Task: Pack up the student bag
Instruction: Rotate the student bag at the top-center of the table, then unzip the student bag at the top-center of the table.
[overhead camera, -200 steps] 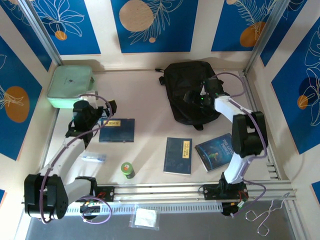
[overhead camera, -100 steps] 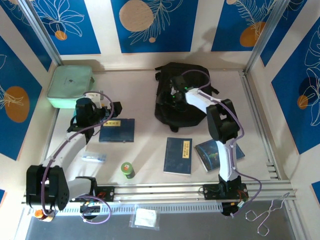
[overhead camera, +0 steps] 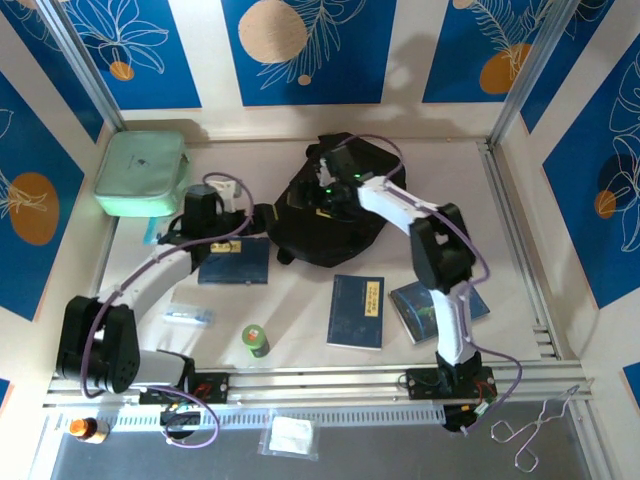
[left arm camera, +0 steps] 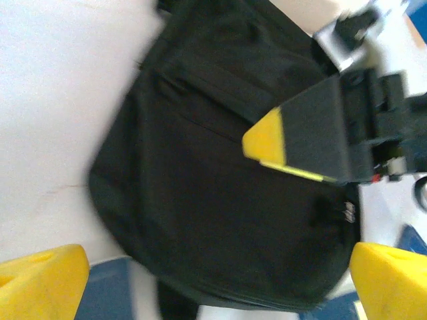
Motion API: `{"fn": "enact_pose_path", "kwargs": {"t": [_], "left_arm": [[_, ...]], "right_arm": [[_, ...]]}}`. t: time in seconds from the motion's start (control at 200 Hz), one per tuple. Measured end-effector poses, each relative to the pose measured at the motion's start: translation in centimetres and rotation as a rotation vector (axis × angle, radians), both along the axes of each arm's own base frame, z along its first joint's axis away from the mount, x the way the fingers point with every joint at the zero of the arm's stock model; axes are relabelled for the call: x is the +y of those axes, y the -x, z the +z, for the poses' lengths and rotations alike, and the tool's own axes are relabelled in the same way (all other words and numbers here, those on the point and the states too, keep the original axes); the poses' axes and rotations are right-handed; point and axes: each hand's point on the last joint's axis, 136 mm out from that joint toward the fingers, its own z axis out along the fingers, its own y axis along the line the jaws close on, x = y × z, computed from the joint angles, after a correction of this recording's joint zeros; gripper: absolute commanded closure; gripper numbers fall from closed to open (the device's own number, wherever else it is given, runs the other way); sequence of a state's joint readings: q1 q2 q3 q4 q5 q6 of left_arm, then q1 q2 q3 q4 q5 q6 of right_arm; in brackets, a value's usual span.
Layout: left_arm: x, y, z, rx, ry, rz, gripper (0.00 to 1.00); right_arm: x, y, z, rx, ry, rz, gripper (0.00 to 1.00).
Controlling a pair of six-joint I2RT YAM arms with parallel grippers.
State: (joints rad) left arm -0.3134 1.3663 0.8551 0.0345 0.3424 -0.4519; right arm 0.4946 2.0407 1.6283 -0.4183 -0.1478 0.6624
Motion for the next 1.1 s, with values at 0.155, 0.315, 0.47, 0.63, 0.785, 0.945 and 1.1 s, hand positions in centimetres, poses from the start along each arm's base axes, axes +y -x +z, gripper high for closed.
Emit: {"fn": "enact_pose_path", "kwargs": {"t": [0.155,0.315,0.47,0.63,0.785,0.945,1.1], "left_arm": [[-5.3,1.7,-0.8,0.07,0.017,-0.11,0.06],[-10.0,2.8,-3.3,0.191,0.042,-0.161,0.08],[-12.1,3.7,-5.7,0.289,0.052,-0.196,0.12],[-12.5,3.1,-6.3,0.314,0.057,-0.185,0.14],[-12.1,2.5,-7.6,0.333,0.029,-0.139,0.19],[-11.5,2.0,-9.6,0.356,-0.006,-0.09,0.24],[-10.8,1.6,-11.1,0.362,-0.039,-0.056,0.25]], "right_arm": [[-5.2,-0.8,5.0,-0.106,-0.058,-0.105,0.13],[-14.1,3.0,1.7,0.008,-0.007,-0.29,0.22],[-17.5,4.0,-1.8,0.106,0.026,-0.389,0.27],[-17.5,4.4,-2.5,0.122,0.036,-0.401,0.34],[-18.0,4.4,-3.6,0.129,0.062,-0.421,0.56],[-18.1,4.7,-6.3,0.18,0.085,-0.429,0.74],[-17.4,4.4,-7.4,0.187,0.063,-0.411,0.78]]}}
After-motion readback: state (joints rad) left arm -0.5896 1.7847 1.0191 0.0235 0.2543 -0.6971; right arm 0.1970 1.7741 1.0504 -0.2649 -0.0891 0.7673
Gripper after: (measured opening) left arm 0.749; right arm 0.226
